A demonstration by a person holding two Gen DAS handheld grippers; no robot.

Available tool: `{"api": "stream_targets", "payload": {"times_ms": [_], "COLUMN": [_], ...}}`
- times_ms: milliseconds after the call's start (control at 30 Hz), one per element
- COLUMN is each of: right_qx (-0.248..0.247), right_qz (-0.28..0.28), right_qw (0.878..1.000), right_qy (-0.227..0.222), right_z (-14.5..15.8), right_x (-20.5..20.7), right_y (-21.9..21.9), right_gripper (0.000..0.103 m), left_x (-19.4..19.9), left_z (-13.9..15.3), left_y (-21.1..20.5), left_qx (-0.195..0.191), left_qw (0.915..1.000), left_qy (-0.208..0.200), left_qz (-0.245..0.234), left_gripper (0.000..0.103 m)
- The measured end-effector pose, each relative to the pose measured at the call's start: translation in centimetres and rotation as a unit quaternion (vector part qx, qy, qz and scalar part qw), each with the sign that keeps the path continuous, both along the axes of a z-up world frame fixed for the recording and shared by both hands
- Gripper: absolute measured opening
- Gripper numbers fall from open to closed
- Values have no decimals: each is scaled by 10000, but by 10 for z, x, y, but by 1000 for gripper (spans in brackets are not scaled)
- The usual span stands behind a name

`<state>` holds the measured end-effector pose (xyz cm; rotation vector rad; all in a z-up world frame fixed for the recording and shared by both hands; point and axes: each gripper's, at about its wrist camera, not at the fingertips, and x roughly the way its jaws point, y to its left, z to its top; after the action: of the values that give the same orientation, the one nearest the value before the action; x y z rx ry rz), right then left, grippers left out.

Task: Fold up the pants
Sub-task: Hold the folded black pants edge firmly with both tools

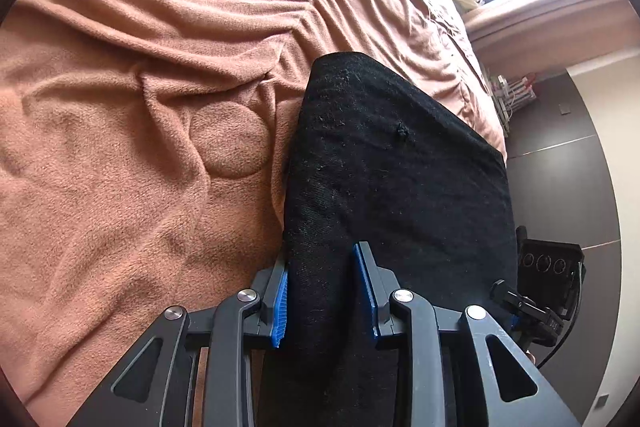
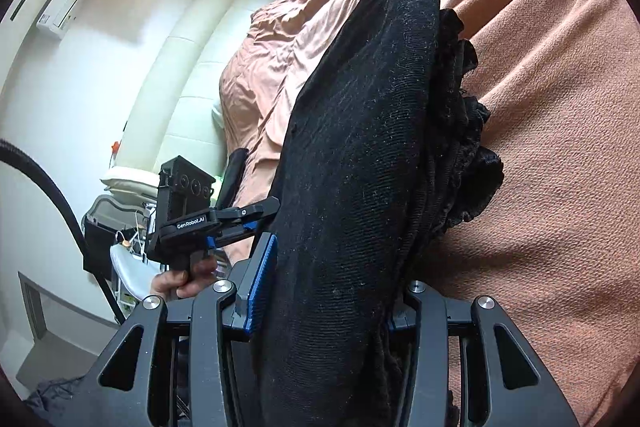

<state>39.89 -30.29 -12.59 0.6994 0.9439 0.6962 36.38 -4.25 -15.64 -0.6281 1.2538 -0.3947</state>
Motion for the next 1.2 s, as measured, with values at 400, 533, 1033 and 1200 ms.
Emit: {"api": "stream_targets", "payload": {"times_ms": [400,533,1033,1200], "right_qx": [-192,-245,-82,21], "right_qz": [-29,-48,27,172], "right_qw": [9998,9997,9999,9996], "right_qy": [-7,-24,-114,-216], "right_z": [8,11,22,24], "right_x": [8,8,6,14], "right_y": [18,23,39,60], "right_gripper": [42,42,42,42], "left_x": [-3,-7,-14,-17], "left_z": [-11,-17,35,53], "left_y": [11,11,41,65], "left_qx": [-2,91,-46,74], "left_qw": [9999,9995,9993,9986], "left_qy": [117,242,-358,-517], "left_qz": [-36,-200,-68,94], "left_gripper": [34,41,28,27]}}
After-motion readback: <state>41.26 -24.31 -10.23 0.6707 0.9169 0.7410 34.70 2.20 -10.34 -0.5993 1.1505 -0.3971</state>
